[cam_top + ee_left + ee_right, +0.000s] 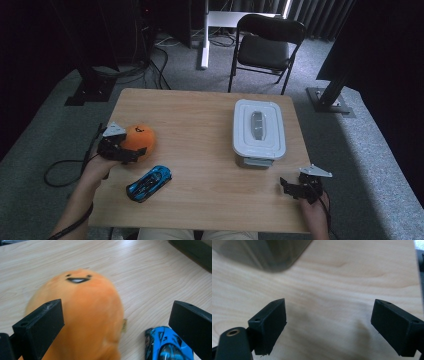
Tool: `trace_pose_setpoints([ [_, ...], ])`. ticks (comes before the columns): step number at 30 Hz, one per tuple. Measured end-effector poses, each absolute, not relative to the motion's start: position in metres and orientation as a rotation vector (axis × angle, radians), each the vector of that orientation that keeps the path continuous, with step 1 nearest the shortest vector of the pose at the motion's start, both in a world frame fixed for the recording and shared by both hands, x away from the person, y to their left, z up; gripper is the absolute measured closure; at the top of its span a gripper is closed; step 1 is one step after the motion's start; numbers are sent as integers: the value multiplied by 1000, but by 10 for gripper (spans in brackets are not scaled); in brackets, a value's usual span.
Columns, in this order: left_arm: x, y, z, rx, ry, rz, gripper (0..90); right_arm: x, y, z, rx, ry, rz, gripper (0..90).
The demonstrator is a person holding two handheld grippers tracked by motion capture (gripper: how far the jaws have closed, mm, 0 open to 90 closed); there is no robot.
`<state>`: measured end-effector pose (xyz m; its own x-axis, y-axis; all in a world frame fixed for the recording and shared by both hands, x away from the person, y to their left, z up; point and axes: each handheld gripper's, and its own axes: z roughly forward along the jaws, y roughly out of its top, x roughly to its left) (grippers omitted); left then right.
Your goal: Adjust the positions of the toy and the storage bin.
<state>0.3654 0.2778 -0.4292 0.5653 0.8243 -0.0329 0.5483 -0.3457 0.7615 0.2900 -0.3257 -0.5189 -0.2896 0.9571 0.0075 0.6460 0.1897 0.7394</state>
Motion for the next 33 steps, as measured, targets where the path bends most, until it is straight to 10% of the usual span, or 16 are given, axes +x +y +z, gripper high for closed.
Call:
trace_pose_setpoints([
  [33,420,150,-462,2148,989,348,5,336,-329,-511,1519,1966,899,130],
])
